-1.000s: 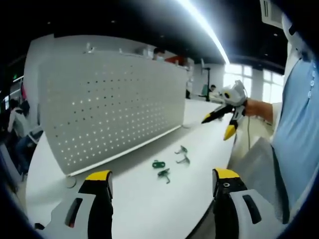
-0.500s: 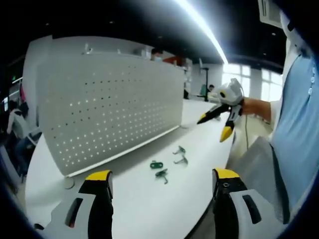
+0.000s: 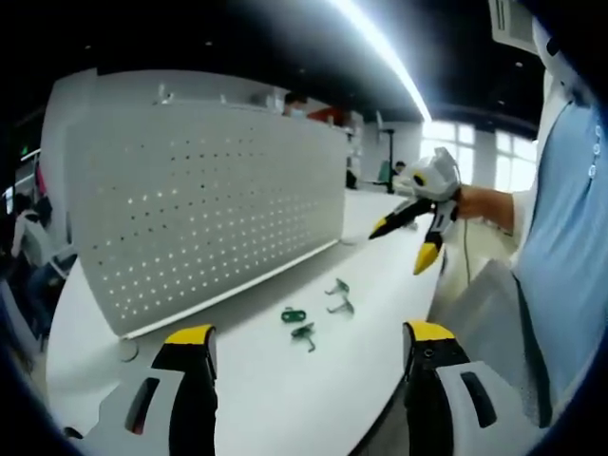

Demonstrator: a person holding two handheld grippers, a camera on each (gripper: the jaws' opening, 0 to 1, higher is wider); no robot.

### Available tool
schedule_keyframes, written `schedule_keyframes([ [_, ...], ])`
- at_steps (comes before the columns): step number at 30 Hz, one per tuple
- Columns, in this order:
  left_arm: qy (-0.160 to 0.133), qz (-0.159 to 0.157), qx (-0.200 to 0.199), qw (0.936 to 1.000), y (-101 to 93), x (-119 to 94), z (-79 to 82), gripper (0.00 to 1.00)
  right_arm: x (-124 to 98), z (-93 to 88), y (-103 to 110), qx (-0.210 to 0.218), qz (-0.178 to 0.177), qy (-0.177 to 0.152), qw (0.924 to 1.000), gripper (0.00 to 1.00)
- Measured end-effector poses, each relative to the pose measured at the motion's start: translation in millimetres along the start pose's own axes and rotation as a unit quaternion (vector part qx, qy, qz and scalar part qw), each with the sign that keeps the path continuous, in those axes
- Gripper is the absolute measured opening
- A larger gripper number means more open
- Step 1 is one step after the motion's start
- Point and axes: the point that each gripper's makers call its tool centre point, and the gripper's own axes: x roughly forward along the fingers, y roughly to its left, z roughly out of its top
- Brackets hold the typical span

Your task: Insert the hook assembly into the mounting plate slot until the hook locks in place.

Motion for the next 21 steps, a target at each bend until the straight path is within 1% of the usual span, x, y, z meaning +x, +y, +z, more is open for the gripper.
schedule_keyframes([
  [4,0.001,0.001,-0.002,1.0000,0.2,0,-1.9,0.82,6,5.1,3,-0.008,0.007,0.001,0.9999,0.87],
  [9,-0.002,0.000,-0.003,1.0000,-1.3,0,-2.3,0.81,18,15.8,6,-0.016,0.021,-0.003,0.9996,0.86],
  [13,-0.006,-0.001,-0.005,1.0000,-2.8,1,-1.9,0.81,31,26.3,15,-0.024,0.036,-0.007,0.9990,0.85],
  [17,-0.006,0.000,-0.007,1.0000,-3.8,0,-4.1,0.81,42,33.3,22,-0.038,0.050,-0.006,0.9980,0.81],
  [21,-0.007,-0.001,-0.009,0.9999,-5.4,-1,-5.7,0.80,52,40.0,24,-0.049,0.064,-0.004,0.9968,0.78],
])
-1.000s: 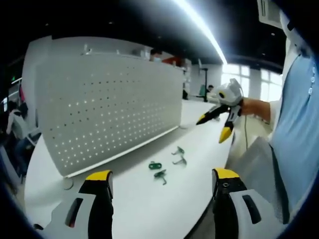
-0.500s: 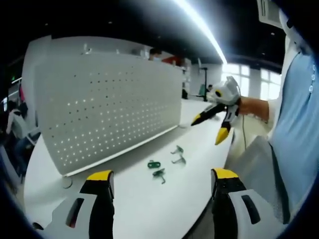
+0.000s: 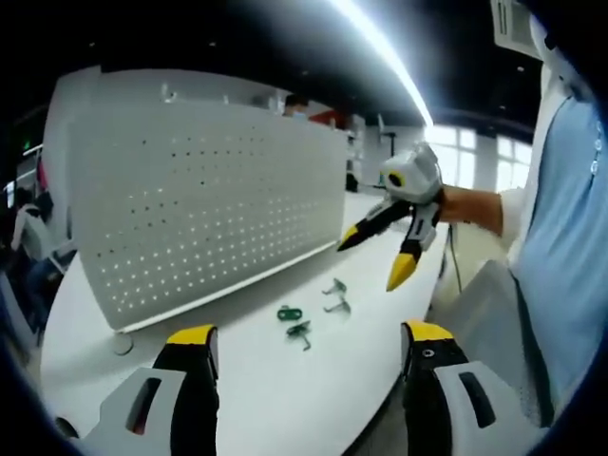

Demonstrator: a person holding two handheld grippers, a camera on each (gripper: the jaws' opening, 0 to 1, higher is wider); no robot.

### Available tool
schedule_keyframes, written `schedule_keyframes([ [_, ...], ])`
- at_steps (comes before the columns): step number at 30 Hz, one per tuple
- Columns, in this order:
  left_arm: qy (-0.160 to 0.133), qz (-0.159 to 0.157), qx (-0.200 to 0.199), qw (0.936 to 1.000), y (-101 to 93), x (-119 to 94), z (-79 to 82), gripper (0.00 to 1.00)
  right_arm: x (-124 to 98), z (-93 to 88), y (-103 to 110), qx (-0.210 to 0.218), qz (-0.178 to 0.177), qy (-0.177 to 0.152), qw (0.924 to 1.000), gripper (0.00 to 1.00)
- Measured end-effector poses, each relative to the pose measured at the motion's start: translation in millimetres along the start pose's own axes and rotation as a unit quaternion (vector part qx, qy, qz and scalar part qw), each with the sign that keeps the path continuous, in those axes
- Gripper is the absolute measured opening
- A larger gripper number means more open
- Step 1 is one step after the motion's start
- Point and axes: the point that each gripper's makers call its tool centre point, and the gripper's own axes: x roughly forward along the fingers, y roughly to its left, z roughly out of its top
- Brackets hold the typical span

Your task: Insert the hook assembly into the mounting plate slot until the hook locks in place.

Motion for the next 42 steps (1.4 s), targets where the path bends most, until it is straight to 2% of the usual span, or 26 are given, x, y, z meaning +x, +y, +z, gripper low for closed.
schedule_keyframes([
  [6,-0.003,0.001,-0.004,1.0000,0.0,0,-0.5,0.80,13,9.3,5,-0.006,0.016,0.002,0.9998,0.70],
  [10,-0.005,0.000,-0.005,1.0000,0.4,0,-1.5,0.80,19,12.1,9,0.008,0.033,0.007,0.9994,0.56],
  [14,-0.003,-0.001,-0.004,1.0000,0.2,1,-2.5,0.79,26,17.7,8,0.013,0.036,0.002,0.9993,0.52],
  [25,-0.001,-0.005,-0.003,1.0000,0.2,3,-3.5,0.79,53,7.2,5,-0.021,0.047,0.050,0.9974,0.23],
  [28,0.000,-0.006,-0.004,1.0000,-0.5,4,-3.9,0.79,61,6.5,4,-0.033,0.050,0.060,0.9964,0.22],
  [34,0.000,-0.007,-0.006,1.0000,-0.8,4,-4.1,0.79,78,5.7,-1,-0.039,0.059,0.074,0.9947,0.10],
  [42,-0.001,-0.006,-0.007,1.0000,-0.1,3,-4.4,0.79,98,0.7,-4,-0.056,0.063,0.103,0.9912,0.08],
])
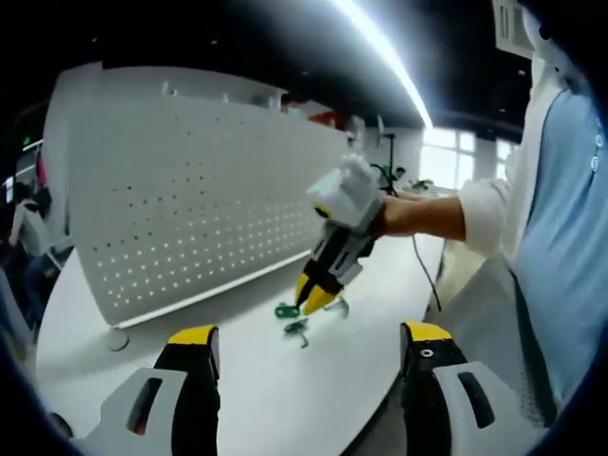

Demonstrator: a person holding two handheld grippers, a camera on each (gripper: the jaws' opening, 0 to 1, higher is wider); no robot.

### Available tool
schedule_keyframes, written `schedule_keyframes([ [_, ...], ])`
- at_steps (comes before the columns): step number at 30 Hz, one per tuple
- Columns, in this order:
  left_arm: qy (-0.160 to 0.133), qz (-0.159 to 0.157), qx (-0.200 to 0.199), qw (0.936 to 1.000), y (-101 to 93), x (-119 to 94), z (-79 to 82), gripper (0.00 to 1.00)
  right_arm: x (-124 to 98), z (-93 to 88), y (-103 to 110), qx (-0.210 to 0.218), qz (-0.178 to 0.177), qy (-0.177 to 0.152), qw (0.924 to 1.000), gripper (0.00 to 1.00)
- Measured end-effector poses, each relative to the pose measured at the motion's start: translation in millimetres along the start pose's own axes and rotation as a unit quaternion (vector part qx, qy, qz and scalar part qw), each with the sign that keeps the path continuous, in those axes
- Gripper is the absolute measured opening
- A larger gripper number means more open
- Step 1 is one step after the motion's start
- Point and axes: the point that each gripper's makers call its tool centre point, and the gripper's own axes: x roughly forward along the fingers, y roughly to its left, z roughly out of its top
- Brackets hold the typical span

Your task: Insert the hook assembly into the mounting plate slot until the hook locks in place.

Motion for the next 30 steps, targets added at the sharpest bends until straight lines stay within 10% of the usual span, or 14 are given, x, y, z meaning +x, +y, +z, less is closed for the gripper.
schedule_keyframes([
  [30,-0.005,-0.011,0.002,0.9999,-2.3,-1,1.0,0.79,35,-17.2,-15,-0.023,-0.008,0.082,0.9964,0.03],
])
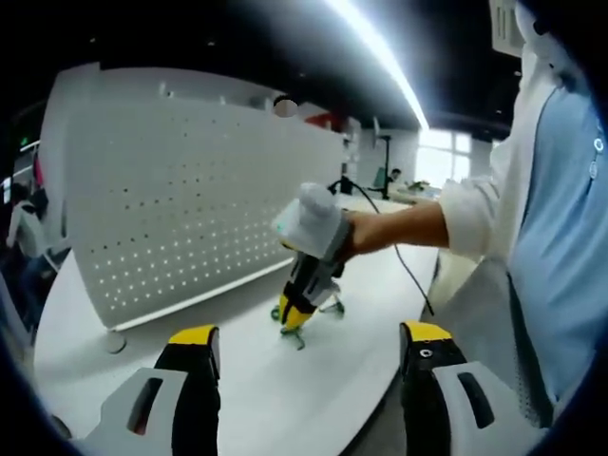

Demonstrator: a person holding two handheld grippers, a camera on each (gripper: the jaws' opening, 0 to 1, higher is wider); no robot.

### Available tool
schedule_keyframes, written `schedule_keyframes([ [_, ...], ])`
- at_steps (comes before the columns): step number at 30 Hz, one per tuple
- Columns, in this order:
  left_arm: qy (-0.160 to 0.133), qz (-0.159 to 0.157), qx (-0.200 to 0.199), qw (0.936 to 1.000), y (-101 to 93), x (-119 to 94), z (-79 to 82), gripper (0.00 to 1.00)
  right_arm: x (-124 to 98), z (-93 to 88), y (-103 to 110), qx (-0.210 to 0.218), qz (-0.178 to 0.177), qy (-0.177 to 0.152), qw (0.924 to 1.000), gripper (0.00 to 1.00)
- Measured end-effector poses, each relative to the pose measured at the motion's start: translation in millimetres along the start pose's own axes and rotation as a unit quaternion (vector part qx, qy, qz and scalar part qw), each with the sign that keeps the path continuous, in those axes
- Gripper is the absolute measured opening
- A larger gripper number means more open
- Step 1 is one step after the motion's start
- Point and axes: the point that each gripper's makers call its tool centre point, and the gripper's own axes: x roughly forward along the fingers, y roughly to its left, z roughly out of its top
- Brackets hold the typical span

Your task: Insert the hook assembly into the mounting plate slot until the hook locks in place.

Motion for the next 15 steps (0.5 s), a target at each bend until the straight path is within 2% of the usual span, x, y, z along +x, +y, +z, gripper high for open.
schedule_keyframes([
  [5,-0.003,-0.001,0.001,1.0000,0.4,-0.5,1.3,0.79,3.2,-3.2,0.3,-0.018,-0.007,0.018,0.9996,0.02],
  [15,-0.009,0.000,0.002,1.0000,0.2,-1.5,3.7,0.79,6.6,-4.7,-0.7,-0.034,-0.011,0.030,0.9989,0.00],
])
